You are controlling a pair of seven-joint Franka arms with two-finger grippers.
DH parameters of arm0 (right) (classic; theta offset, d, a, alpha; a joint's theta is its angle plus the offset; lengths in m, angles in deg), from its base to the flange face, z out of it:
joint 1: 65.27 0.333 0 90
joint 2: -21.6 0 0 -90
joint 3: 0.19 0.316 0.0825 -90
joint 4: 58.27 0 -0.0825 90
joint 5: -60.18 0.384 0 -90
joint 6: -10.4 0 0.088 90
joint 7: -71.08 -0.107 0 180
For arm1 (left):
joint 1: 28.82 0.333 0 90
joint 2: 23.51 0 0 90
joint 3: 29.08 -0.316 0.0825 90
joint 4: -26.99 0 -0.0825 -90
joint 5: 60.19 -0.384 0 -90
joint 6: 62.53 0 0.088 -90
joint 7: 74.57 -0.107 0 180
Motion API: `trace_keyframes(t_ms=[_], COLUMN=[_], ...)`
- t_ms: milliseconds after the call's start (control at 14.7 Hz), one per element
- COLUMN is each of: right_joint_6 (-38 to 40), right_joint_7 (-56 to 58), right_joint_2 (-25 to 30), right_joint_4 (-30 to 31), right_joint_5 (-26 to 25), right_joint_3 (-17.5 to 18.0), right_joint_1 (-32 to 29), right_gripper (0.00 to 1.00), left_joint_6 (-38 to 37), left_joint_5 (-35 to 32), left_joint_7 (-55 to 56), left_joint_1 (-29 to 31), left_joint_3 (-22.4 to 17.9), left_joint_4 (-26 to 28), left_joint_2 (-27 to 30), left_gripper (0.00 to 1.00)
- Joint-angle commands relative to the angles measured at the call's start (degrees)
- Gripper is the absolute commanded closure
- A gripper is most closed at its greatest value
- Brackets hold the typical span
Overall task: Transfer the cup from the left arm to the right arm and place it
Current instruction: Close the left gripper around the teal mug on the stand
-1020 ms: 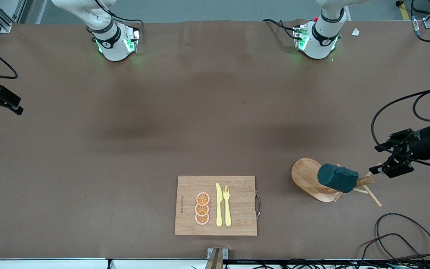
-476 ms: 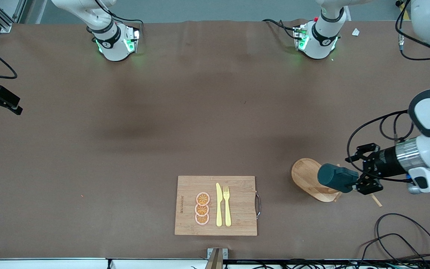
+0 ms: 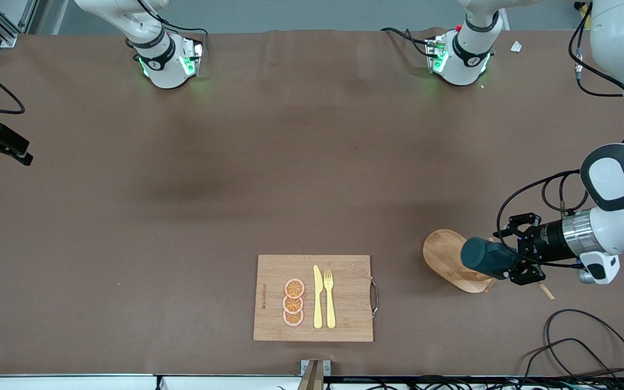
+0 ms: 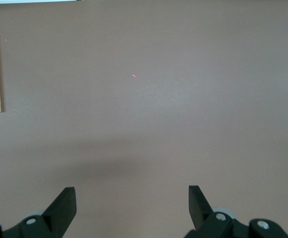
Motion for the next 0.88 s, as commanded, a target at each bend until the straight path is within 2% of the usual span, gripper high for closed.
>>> trace_keyframes(t_ms=[0,816], right_joint_6=[0.1,-0.8], right_joint_7=[0.8,1.0], right_joint_2=[0.7,0.7], right_joint_4=[0.4,0.4], right_joint_5=[-0.7,-1.0], right_joint_3=[1.2,1.3], right_joint_1=[-0.8,-0.2], right_gripper=[0.00,0.00], left_joint_6=[-0.2,0.1], left_joint_5=[0.2,0.0], left_joint_7=[0.8,0.5], left_joint_1=[0.1,-0.4], left_joint_3=[0.1,0.1], left_joint_4=[0.1,-0.1], left_joint_2=[-0.5,-2.3], left_gripper=[0.00,0.00])
